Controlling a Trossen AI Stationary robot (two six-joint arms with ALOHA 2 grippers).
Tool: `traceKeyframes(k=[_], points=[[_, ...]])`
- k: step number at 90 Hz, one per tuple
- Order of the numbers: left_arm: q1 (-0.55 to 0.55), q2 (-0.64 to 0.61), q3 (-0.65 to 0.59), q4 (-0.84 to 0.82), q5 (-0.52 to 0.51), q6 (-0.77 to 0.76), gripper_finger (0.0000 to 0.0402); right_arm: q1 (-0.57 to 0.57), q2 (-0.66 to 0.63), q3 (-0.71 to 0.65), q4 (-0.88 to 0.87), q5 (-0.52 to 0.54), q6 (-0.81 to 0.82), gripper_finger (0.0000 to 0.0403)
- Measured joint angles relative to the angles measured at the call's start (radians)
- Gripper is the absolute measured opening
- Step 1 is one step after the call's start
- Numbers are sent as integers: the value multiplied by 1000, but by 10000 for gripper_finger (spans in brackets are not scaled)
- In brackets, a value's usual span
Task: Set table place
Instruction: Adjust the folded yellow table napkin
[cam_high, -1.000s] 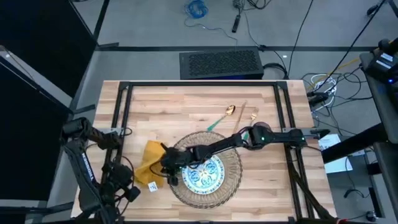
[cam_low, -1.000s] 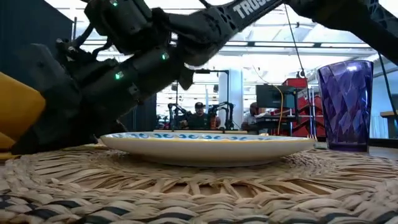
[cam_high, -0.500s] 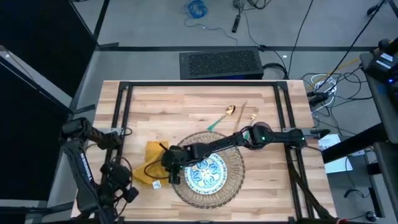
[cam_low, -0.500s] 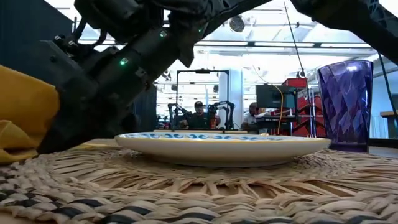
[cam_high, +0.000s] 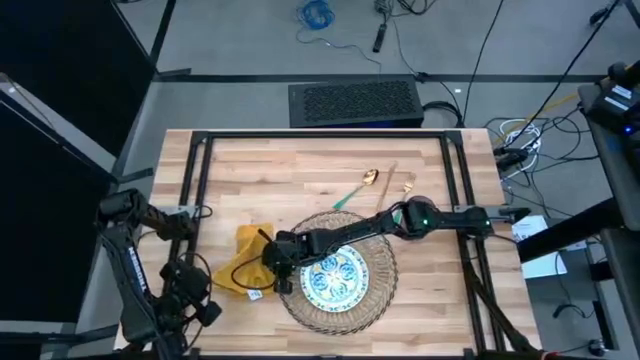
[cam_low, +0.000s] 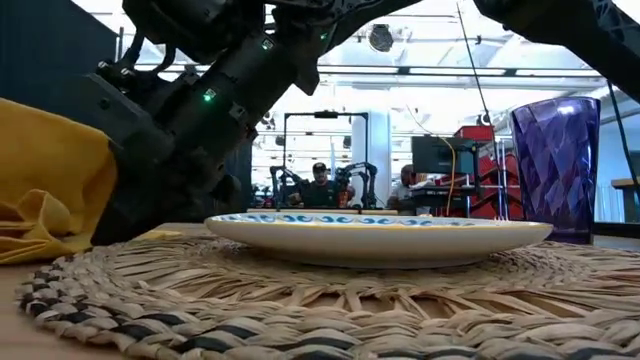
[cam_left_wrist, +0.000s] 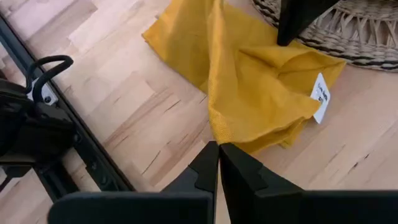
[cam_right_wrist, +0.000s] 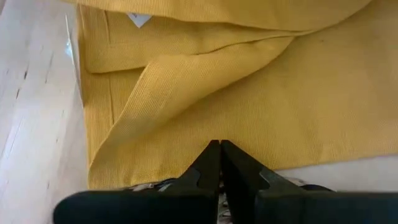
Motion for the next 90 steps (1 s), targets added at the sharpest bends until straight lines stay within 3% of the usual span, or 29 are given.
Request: traceKeyframes(k=[23, 37, 48, 54, 64, 69, 77, 90], points=[[-1, 0, 0, 35, -1, 53, 10, 0, -4, -1, 4, -1, 0, 0], [-1, 0, 0, 70, -13, 123, 49, 0, -4, -1, 5, -3, 0, 0], [2, -1, 0, 63, -17, 85, 87, -2, -4, -1, 8, -6, 0, 0], [2, -6, 2, 95, -100, 61, 101, -3, -4, -1, 8, -6, 0, 0], [2, -9, 20, 190, -428, 85, 110, -6, -4, -1, 10, -8, 0, 0], [13, -9, 20, 251, -538, 116, 111, -7, -4, -1, 13, -7, 0, 0], [60, -6, 3, 392, -540, 226, 111, -9, -4, -1, 19, -6, 0, 0], [155, -3, -62, 657, -455, 497, 112, -14, -4, -2, 26, -6, 0, 0]])
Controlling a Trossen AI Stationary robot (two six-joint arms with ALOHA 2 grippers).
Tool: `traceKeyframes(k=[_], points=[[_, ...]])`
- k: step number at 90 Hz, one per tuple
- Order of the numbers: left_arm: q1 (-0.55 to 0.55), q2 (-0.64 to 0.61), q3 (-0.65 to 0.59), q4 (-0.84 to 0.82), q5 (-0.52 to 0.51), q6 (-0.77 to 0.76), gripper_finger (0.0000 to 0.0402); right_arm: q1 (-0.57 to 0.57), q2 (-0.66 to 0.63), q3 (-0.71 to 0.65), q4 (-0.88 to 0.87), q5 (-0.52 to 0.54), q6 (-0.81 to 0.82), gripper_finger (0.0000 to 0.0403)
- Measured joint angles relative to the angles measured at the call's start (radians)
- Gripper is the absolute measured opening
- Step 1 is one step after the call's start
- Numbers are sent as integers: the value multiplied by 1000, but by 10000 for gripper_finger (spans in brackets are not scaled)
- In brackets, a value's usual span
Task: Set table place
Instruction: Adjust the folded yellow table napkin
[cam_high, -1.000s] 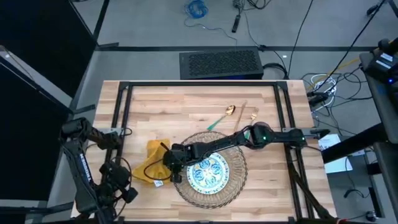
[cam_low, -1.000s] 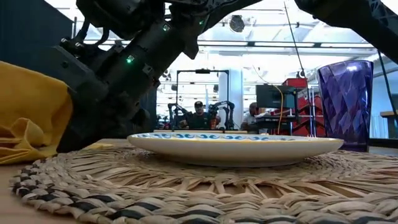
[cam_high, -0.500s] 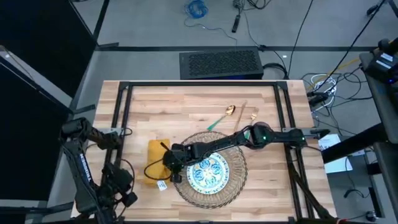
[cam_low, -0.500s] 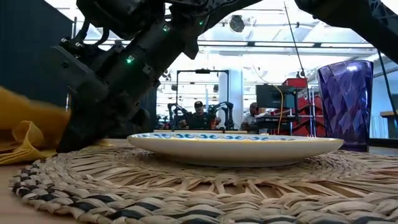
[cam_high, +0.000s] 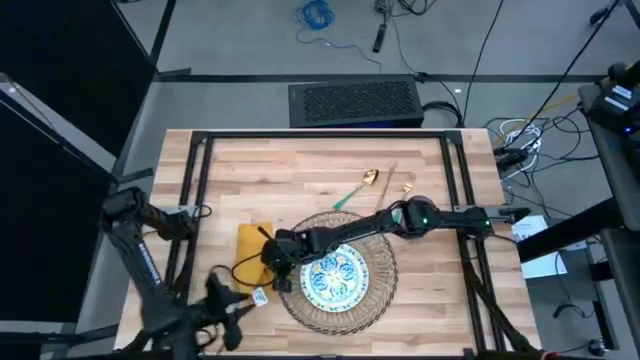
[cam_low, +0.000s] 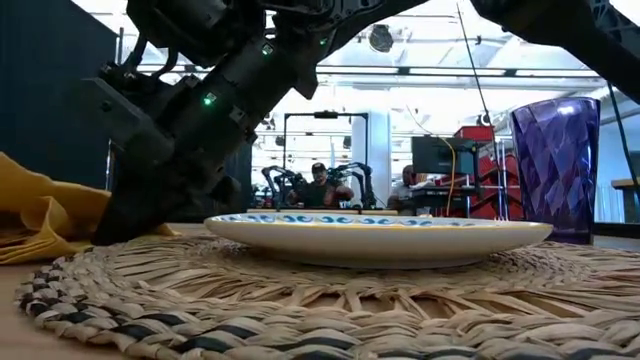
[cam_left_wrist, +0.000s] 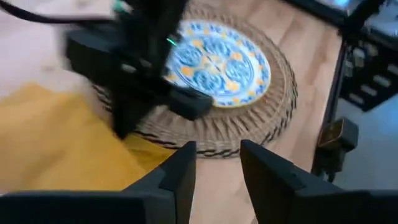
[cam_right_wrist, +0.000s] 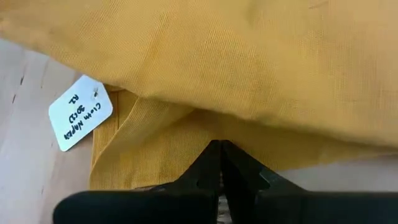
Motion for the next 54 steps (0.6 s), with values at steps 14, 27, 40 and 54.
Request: traceKeyframes(k=[14, 27, 40, 54], points=[[87, 2, -50, 59, 136, 134, 112, 0, 0, 0, 1, -1, 2, 0], [120, 11, -88, 70, 196, 177, 112, -1, 0, 0, 1, -4, 1, 0], [148, 11, -134, 76, 196, 195, 112, -1, 0, 0, 1, -9, 1, 0], [182, 11, -179, 122, 197, 260, 112, -1, 0, -1, 6, -22, 1, 0]])
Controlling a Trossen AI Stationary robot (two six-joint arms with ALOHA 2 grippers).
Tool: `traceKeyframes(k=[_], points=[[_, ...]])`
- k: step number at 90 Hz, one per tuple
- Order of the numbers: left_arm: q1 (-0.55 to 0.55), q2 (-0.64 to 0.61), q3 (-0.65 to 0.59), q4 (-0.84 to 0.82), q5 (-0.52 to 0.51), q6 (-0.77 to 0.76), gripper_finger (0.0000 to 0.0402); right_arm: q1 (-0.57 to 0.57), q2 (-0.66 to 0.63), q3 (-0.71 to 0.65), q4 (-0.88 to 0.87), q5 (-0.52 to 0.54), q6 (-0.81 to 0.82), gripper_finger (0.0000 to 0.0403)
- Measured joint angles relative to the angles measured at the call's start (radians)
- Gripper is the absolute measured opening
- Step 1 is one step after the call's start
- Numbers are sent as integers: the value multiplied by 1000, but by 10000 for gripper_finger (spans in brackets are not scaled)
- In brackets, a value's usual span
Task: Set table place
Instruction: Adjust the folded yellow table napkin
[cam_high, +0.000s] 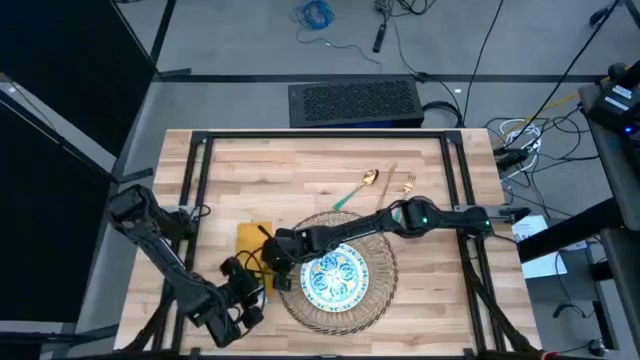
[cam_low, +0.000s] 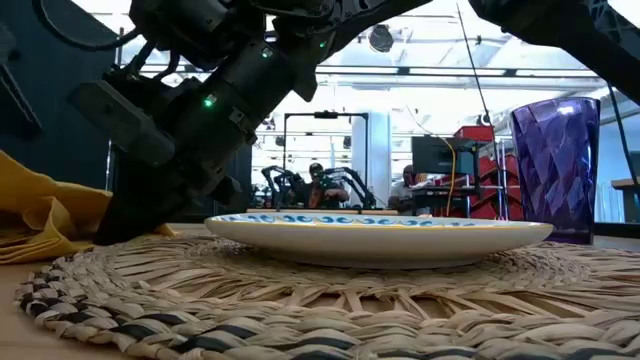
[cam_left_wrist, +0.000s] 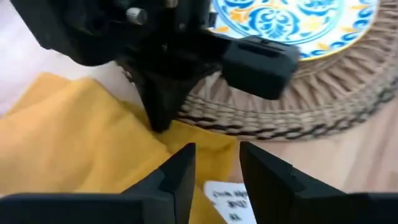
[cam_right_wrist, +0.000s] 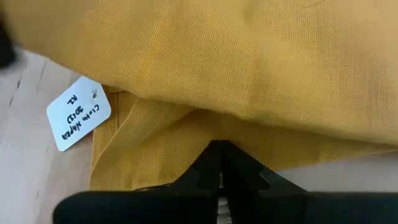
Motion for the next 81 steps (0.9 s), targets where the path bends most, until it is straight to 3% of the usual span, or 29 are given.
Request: traceKeyframes(k=[23, 47, 81], points=[[79, 21, -18, 24, 11, 188, 112, -5, 1, 0, 20, -6, 5, 0], [120, 113, -18, 82, 167, 329, 112, -4, 1, 0, 20, -2, 5, 0], [117, 130, 18, 19, 430, 291, 111, -3, 2, 1, 20, -6, -1, 0]])
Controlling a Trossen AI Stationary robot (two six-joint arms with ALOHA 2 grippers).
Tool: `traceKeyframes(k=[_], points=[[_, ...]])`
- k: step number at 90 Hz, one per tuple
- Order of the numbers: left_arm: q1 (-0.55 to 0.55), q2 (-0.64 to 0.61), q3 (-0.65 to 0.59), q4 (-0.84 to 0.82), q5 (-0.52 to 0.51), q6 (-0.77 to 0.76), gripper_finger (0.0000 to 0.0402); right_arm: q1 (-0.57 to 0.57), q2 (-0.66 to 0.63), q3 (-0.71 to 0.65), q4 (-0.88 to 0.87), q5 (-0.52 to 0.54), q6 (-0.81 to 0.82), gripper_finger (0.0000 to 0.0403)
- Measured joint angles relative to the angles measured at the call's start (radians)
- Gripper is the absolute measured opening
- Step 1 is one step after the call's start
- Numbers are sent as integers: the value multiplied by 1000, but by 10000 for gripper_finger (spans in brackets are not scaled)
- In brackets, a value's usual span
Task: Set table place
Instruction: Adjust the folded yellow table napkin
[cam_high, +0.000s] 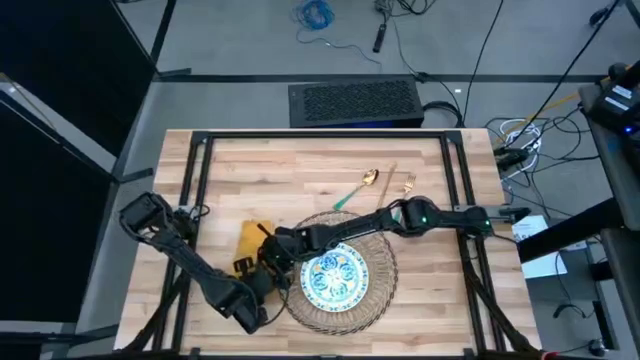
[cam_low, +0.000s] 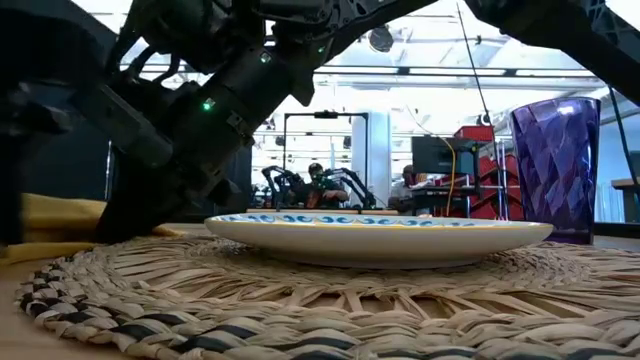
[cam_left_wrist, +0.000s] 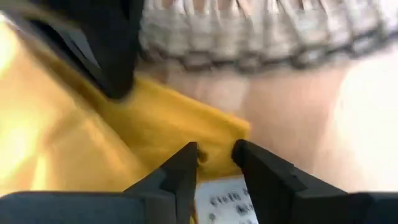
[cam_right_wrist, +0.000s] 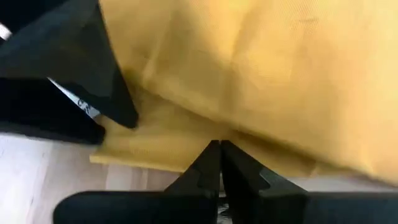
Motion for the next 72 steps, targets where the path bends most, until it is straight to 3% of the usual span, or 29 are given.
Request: traceKeyframes(k=[26, 60, 72], points=[[5, 2, 139, -330, -43, 1, 111, 0, 0, 0, 0, -6, 1, 0], [-8, 1, 145, -586, -43, -129, 111, 0, 0, 1, -7, -3, 1, 0], [-35, -3, 144, -599, -86, -196, 111, 0, 0, 1, -10, -3, 1, 0]])
